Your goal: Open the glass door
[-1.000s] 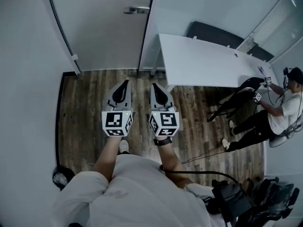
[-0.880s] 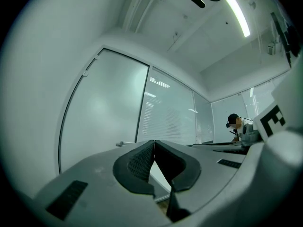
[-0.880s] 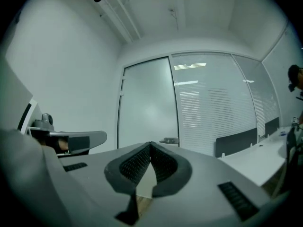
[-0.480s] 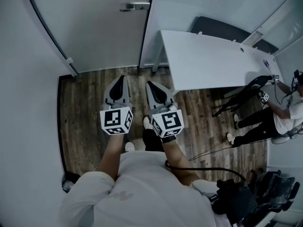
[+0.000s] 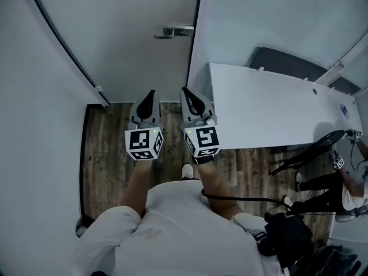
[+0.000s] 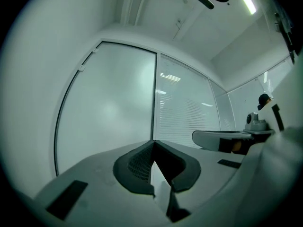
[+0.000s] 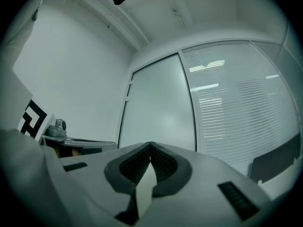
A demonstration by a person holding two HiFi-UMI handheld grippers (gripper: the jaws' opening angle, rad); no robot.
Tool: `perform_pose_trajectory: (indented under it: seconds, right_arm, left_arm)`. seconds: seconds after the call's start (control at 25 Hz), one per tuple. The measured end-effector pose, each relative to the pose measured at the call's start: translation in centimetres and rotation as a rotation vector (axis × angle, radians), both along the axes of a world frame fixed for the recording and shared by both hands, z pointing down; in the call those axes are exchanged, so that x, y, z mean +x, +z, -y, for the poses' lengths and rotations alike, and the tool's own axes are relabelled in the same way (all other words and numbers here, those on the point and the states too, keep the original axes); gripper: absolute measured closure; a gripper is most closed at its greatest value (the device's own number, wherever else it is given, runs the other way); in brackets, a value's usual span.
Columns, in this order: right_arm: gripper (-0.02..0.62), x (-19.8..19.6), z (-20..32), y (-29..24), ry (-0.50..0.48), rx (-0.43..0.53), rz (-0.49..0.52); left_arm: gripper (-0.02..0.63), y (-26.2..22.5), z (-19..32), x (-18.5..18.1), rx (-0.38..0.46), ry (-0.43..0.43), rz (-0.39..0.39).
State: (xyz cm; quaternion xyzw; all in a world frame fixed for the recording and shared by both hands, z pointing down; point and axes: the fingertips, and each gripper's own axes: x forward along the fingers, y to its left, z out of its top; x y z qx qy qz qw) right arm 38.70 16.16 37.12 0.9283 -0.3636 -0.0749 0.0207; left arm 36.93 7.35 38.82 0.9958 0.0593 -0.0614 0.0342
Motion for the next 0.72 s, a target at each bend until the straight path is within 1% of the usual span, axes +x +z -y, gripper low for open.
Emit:
perform_pose_trajectory:
  seconds: [0.08,0.16,0.2,0.32,0.4,0.48,0.52,0.6,0.72]
  right_arm:
    - [0.594,3.0,-1.0,0.4,0.001,-0.005,0.017]
    - [0.594,5.1,-1.6,1.8,-0.006,-0.001,0.068]
    - [0.594,6.1,-2.1,2.3,-0.005,0.004,0.087]
    - [0.594,9.7,-3.5,2.7,0.014,0.012,0.108]
    - [0.594,10.8,-4.0,4.7,0.019,0.008,0.164]
    - [0.594,12.3,-4.4,6.4,0.033,0.007,0.216]
    - [0.594,13.5,-4.6,6.6,0.046,0.007,0.227]
    - [0.594,15.8,-4.8,6.3,0.075,-0.003,0.218]
    - [0.594,18.8,-4.8,6.5,0.133,-0.011,0.212]
  left_arm:
    - [0.603,-0.2,-1.1,2.8,-0.013,-0.004,-0.007]
    - [0.603,0.5,-1.9,4.7,-0.024,-0.004,0.016]
    - [0.603,0.8,-2.5,5.7,-0.021,0.002,0.025]
    - [0.603,0.3,-4.2,8.9,0.005,0.026,0.017]
    - [0.603,1.5,-4.6,10.0,0.012,0.035,0.049]
    - [0.603,2.8,-4.8,12.2,0.007,0.051,0.086]
    - [0.603,3.0,-5.0,13.7,0.003,0.065,0.092]
    - [0.603,2.9,-5.1,16.3,0.004,0.093,0.084]
    - [0.603,3.9,-4.7,19.2,0.008,0.127,0.093]
